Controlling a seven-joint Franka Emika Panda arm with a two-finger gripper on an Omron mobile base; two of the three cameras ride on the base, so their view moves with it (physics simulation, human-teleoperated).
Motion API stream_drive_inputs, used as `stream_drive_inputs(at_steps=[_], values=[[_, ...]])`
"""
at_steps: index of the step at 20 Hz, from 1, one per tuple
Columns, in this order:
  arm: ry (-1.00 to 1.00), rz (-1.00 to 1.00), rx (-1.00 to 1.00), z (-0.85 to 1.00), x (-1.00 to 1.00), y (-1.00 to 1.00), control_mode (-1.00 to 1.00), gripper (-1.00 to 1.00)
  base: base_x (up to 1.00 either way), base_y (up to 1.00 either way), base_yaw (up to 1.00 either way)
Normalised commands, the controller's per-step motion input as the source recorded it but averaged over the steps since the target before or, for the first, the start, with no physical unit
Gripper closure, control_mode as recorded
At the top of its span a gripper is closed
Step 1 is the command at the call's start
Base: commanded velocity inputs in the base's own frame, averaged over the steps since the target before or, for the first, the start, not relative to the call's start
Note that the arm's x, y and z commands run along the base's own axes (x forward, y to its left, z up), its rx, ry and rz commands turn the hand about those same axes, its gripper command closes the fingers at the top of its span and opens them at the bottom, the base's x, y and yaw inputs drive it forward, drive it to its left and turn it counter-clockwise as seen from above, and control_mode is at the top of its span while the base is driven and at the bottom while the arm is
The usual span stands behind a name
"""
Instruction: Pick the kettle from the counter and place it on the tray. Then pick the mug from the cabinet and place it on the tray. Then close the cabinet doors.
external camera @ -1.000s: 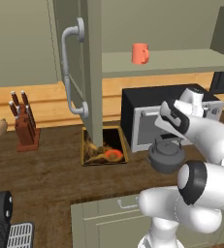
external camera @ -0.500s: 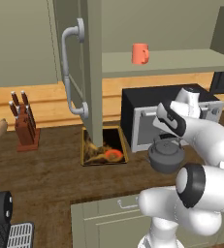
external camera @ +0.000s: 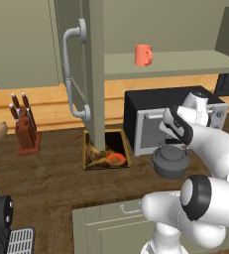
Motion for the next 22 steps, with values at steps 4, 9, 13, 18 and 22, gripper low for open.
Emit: stream_drive_inputs(at_steps=[4,9,13,18,22], values=[[0.06,-0.05,0.00,-0.32,0.01,-0.02,-1.00,-1.00,0.00,0.00,0.00],[0.09,-0.05,0.00,-0.51,-0.01,0.00,-1.00,-1.00,0.00,0.00,0.00],[0.05,-0.04,-0.01,-0.66,-0.10,0.00,-1.00,1.00,0.00,0.00,0.00],[0.00,-0.03,-0.07,-0.82,-0.35,0.00,-1.00,1.00,0.00,0.00,0.00],[0.00,-0.05,-0.08,-0.87,-0.44,0.00,-1.00,1.00,0.00,0.00,0.00]])
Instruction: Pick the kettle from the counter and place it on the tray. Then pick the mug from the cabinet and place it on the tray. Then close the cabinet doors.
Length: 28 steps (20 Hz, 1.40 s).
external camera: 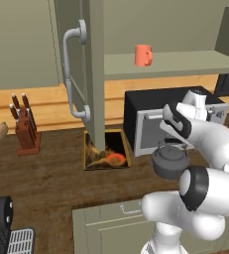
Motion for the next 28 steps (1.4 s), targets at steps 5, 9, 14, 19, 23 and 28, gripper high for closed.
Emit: stream_drive_inputs(at_steps=[5,9,14,19,23,28], values=[[0.00,-0.06,-0.05,-0.70,-0.42,-0.01,-1.00,1.00,0.00,0.00,0.00],[0.00,-0.02,0.08,-0.13,-0.27,-0.08,-1.00,1.00,0.00,0.00,0.00],[-0.02,0.00,0.14,0.16,-0.35,0.00,-1.00,1.00,0.00,0.00,0.00],[-0.01,0.00,0.13,0.28,-0.14,0.00,-1.00,1.00,0.00,0.00,0.00],[-0.02,0.00,0.03,0.03,0.00,0.00,-1.00,1.00,0.00,0.00,0.00],[-0.15,0.00,0.08,0.18,0.00,0.06,-1.00,1.00,0.00,0.00,0.00]])
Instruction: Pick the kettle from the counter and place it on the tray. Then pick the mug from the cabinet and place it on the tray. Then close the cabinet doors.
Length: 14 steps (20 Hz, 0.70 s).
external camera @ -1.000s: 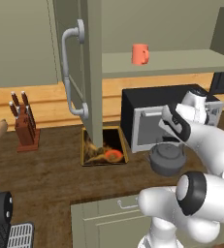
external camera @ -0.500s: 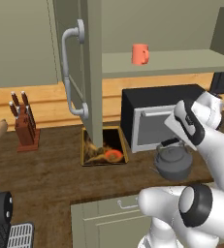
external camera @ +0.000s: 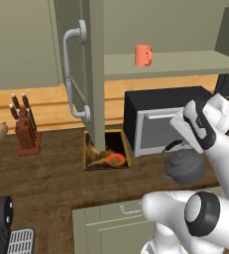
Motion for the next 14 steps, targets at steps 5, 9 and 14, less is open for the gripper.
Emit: stream_drive_inputs(at_steps=[5,9,14], values=[[-0.23,0.00,0.16,0.42,-0.06,0.13,-1.00,1.00,0.00,0.00,0.00],[-0.27,0.00,0.15,0.42,-0.07,0.25,-1.00,1.00,0.00,0.00,0.00],[-0.16,0.00,0.13,0.33,-0.03,0.46,-1.00,1.00,0.00,0.00,0.00]])
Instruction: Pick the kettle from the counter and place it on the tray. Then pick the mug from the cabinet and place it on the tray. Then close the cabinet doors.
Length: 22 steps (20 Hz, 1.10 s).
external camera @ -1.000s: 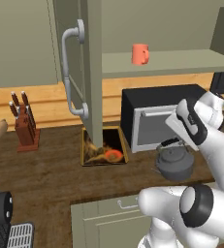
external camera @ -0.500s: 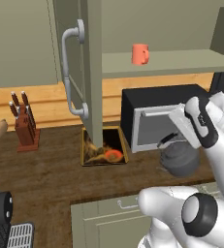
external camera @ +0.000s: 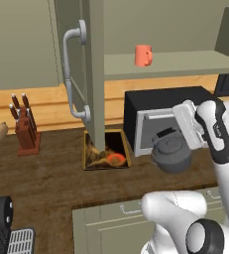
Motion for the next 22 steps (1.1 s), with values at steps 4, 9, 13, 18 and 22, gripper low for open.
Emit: stream_drive_inputs(at_steps=[4,9,13,18,22], values=[[-0.06,-0.01,0.04,0.08,-0.01,0.61,-1.00,1.00,0.00,0.00,0.00],[0.00,-0.07,0.00,0.02,0.00,0.62,-1.00,1.00,0.00,0.00,0.00],[-0.01,-0.13,0.00,0.00,0.00,0.76,-1.00,1.00,0.00,0.00,0.00],[-0.04,-0.18,0.00,0.00,0.02,0.78,-1.00,1.00,0.00,0.00,0.00],[-0.05,-0.18,0.00,0.01,0.41,0.59,-1.00,1.00,0.00,0.00,0.00]])
